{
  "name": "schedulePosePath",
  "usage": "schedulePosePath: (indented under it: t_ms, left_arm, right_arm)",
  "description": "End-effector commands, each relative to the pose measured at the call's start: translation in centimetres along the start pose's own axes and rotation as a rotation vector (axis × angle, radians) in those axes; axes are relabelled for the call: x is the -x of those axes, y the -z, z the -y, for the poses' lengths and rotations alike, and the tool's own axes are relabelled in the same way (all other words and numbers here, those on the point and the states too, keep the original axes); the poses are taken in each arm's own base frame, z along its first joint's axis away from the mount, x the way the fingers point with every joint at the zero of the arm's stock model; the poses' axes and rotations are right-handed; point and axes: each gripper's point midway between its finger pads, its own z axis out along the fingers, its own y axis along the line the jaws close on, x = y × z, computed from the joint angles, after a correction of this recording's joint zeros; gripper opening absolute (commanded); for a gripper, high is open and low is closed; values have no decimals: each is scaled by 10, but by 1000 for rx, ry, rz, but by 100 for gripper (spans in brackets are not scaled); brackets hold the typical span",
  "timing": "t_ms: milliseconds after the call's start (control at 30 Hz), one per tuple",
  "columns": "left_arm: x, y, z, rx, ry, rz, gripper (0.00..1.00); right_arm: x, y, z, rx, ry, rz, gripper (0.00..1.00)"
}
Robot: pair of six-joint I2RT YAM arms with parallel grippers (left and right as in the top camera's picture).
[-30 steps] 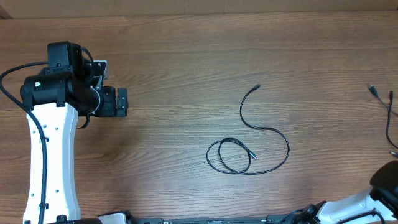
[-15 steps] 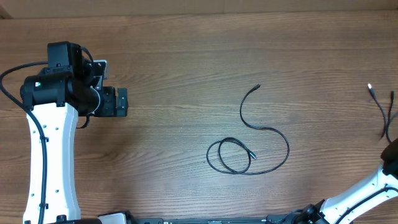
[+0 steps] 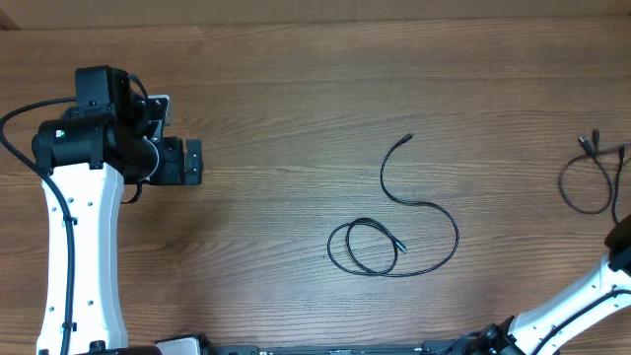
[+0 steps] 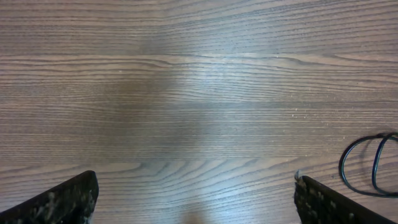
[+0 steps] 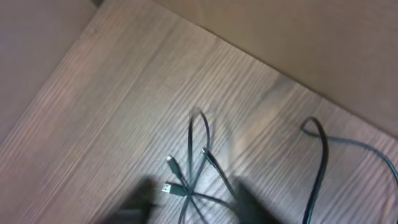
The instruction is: Untangle cables
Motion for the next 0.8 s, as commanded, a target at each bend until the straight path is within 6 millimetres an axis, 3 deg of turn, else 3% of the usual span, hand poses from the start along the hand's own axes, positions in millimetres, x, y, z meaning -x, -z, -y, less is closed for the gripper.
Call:
schedulePosePath:
  t_ms: [0, 200, 300, 333, 500, 667, 767]
  left_arm:
    - [0, -2, 0, 3, -28, -2, 100]
    - [0, -2, 0, 3, -28, -2, 100]
    - [0, -2, 0, 3, -28, -2, 100]
    - [0, -2, 0, 3, -28, -2, 100]
    - [0, -2, 0, 3, -28, -2, 100]
    - [0, -2, 0, 3, -28, -2, 100]
    - [0, -2, 0, 3, -28, -2, 100]
  right_arm:
    - [-1, 0, 5, -31, 1, -1, 100]
    - [-11, 0, -9, 46, 20, -47, 100]
    - [-26, 4, -37, 207, 129, -103, 100]
    - [-38, 9, -57, 308, 194, -139, 100]
    - [-63, 29, -103, 542, 200, -232, 100]
    - [-91, 51, -139, 709, 192, -342, 100]
    - [-115, 58, -145, 715, 252, -411, 100]
